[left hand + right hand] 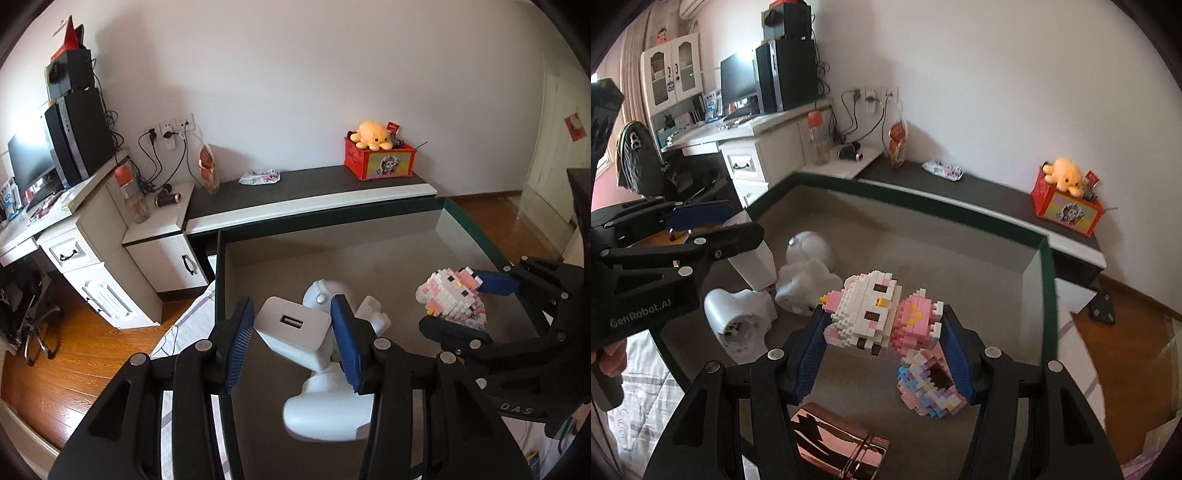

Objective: Organize rigid objects
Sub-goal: 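Carry the charger and block figure into the pink box and open both tools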

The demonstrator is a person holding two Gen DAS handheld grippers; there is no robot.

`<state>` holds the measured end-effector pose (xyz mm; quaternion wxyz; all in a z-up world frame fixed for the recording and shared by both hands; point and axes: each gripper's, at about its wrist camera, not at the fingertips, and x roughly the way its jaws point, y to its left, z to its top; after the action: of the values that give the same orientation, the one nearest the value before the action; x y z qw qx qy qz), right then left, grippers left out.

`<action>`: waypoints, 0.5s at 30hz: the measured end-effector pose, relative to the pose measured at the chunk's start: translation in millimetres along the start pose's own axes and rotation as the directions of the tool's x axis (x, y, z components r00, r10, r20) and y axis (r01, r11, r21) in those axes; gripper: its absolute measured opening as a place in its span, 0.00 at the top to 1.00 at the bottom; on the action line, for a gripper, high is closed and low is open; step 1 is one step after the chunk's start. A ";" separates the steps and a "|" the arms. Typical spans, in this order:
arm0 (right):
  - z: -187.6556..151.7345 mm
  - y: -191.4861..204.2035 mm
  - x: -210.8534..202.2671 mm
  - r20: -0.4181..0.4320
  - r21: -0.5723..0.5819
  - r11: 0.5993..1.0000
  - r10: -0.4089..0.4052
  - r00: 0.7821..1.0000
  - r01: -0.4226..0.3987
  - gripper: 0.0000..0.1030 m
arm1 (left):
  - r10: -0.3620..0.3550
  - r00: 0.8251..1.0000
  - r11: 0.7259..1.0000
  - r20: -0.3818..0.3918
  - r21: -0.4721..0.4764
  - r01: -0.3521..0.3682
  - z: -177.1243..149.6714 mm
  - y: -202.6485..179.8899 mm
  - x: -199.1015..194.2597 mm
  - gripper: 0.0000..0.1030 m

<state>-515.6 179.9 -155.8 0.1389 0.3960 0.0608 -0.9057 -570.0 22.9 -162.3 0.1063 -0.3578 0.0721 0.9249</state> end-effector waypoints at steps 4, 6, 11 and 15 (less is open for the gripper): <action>-1.8 0.4 7.8 -0.036 -0.003 1.000 -0.001 0.999 0.001 0.42 | 0.035 0.999 0.999 -0.007 0.027 -0.035 -2.3 -3.8 2.3 0.57; -3.1 -1.4 8.8 -0.039 0.008 1.000 0.005 0.999 -0.005 0.42 | 0.024 1.000 0.999 0.000 0.041 -0.024 -4.5 -7.2 -1.2 0.57; -3.0 -2.9 4.3 -0.026 0.029 1.000 -0.005 1.000 0.005 0.41 | 0.048 0.999 0.998 0.010 0.042 -0.049 -8.9 -9.9 -13.2 0.44; -3.3 -2.1 -11.2 0.010 0.043 0.999 0.004 1.000 -0.004 0.39 | 0.051 0.998 0.998 0.048 0.035 -0.053 -14.2 -10.2 -38.6 0.24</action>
<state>-506.7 185.0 -149.7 0.1325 0.3946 0.0398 -0.9084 -530.5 24.1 -147.2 0.0902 -0.3320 0.0957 0.9341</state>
